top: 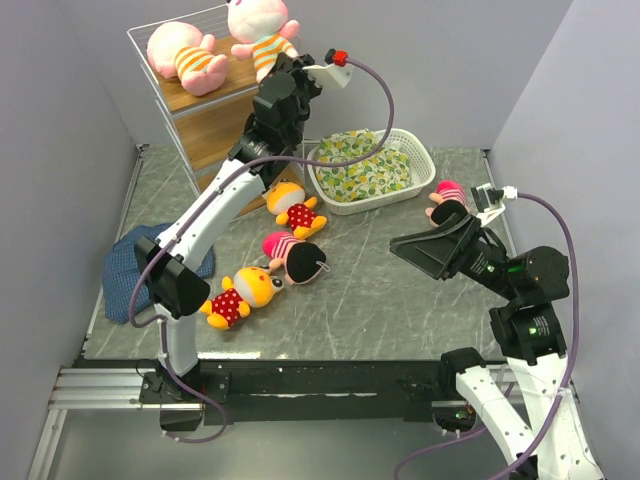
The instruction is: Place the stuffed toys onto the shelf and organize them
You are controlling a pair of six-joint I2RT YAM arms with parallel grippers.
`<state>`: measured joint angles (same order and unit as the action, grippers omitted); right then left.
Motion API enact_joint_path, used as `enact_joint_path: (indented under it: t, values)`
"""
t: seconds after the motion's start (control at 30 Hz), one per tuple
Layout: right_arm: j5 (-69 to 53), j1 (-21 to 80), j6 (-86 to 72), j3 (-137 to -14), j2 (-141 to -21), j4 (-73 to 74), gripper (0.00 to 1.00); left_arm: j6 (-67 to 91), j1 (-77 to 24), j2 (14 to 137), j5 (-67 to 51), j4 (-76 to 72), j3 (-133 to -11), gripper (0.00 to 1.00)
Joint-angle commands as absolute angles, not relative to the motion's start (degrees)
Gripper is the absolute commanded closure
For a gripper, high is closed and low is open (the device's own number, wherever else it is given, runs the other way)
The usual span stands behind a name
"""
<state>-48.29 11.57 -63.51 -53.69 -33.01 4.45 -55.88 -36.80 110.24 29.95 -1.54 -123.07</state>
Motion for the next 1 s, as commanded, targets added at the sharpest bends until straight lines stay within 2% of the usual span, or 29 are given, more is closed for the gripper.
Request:
enact_joint_path:
  t: [0.0, 0.27, 0.6, 0.8, 0.97]
  values:
    - [-49.2, 11.3, -62.2, -56.9, -33.9, 3.4, 0.0, -55.5, -35.3, 109.2, 30.6, -3.6, -124.3, 0.87]
    - [-48.7, 11.3, -60.2, -59.4, -33.6, 6.1, 0.0, -54.5, -33.9, 109.9, 30.4, -3.8, -124.9, 0.76]
    - [-48.4, 11.3, -60.3, -58.5, -32.9, 6.9, 0.0, -54.8, -33.8, 109.9, 30.2, -4.0, -124.1, 0.5]
    - [-48.2, 11.3, -58.2, -60.3, -32.4, 11.2, 0.0, -55.5, -33.6, 112.1, 29.1, -5.3, -126.7, 0.46]
    - [-46.9, 11.3, -57.9, -60.6, -32.0, 11.2, 0.0, -56.9, -33.0, 113.5, 29.3, -7.5, -126.7, 0.46]
